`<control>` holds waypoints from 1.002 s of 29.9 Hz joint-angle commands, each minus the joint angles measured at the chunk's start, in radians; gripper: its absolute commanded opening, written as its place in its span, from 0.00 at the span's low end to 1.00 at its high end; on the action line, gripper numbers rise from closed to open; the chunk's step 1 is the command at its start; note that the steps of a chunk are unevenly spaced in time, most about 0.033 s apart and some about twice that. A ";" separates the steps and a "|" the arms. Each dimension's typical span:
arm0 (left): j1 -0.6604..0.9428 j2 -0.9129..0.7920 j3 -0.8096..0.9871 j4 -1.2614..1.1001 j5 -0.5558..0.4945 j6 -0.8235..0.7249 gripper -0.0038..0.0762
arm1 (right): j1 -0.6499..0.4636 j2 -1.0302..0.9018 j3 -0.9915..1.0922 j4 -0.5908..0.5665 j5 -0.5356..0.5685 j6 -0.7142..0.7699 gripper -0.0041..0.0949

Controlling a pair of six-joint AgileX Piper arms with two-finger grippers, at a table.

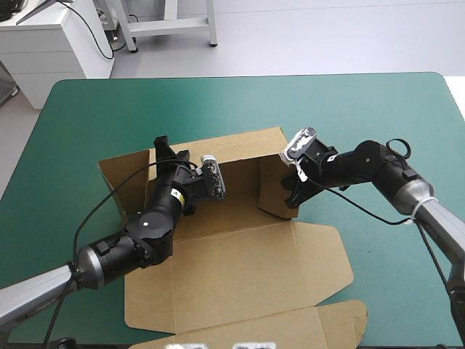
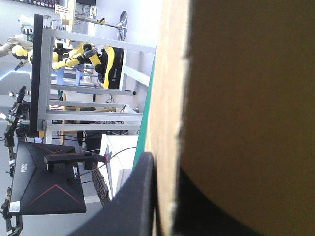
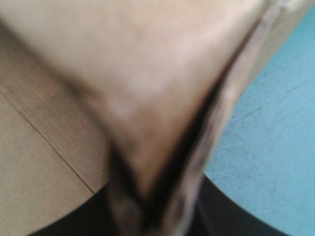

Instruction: Fold the box

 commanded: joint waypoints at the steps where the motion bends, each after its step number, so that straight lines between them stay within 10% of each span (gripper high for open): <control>1: -0.010 -0.020 -0.021 0.037 0.027 -0.028 0.04 | 0.014 -0.036 -0.024 0.010 0.078 -0.035 0.56; 5: -0.010 -0.020 -0.023 0.137 0.068 -0.053 0.04 | 0.014 -0.061 -0.024 0.000 0.080 -0.020 0.79; 30: 0.100 -0.014 -0.079 0.158 -0.087 -0.140 0.04 | -0.057 -0.117 -0.043 -0.021 -0.050 -0.047 0.78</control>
